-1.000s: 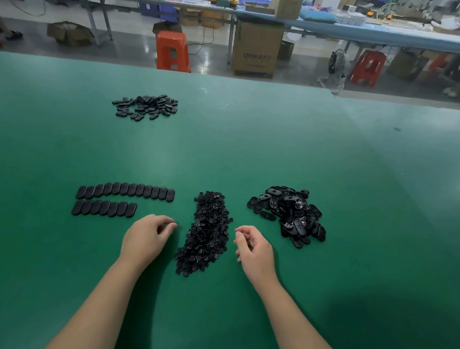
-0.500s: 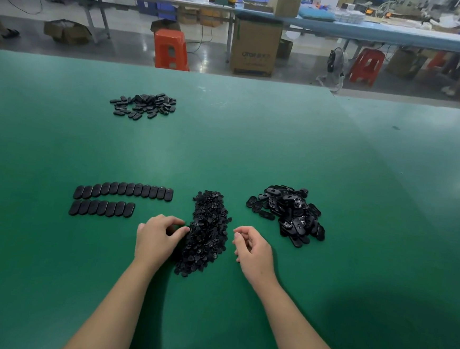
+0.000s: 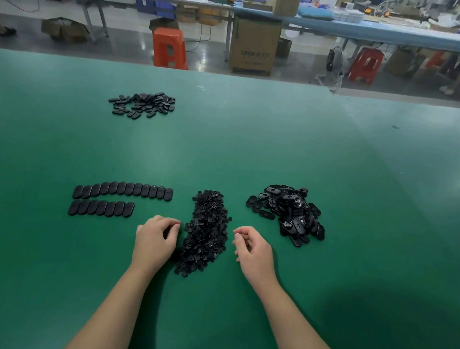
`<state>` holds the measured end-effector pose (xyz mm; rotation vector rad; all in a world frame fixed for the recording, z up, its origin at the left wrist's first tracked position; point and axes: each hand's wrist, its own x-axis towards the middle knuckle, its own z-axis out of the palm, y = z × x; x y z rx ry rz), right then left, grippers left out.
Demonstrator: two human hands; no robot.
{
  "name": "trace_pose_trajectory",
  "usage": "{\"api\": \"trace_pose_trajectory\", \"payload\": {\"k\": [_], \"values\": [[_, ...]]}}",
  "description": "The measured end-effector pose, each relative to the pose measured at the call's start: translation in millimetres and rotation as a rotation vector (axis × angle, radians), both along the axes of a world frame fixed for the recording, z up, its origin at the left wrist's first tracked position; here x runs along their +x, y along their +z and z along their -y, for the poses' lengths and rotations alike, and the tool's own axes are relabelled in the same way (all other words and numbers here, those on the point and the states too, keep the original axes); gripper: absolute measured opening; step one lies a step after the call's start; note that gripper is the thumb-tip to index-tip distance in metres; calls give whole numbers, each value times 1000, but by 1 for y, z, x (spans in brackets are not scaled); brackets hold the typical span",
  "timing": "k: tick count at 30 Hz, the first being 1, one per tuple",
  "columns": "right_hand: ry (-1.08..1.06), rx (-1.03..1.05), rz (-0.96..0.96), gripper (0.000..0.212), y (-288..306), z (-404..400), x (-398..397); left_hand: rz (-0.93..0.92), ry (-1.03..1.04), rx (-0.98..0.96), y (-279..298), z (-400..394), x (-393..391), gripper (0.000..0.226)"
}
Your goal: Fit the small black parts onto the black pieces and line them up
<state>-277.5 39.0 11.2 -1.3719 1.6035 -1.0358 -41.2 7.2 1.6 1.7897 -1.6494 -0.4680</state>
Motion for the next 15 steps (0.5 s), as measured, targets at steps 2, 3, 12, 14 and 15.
{"api": "trace_pose_trajectory", "payload": {"k": [2,3,12,14,15], "values": [[-3,8,-1,16,1,0,0,2,-18,16,2,-1,1,8],[-4,12,-4,16,1,0,1,1,-21,26,2,-1,1,7],[-4,21,-16,18,2,0,2,-15,14,-4,4,-2,-1,10],[18,25,-27,18,3,0,1,-34,33,-17,4,-2,-1,13],[33,32,-34,17,5,1,0,-56,46,-19,4,-2,-2,14]]}}
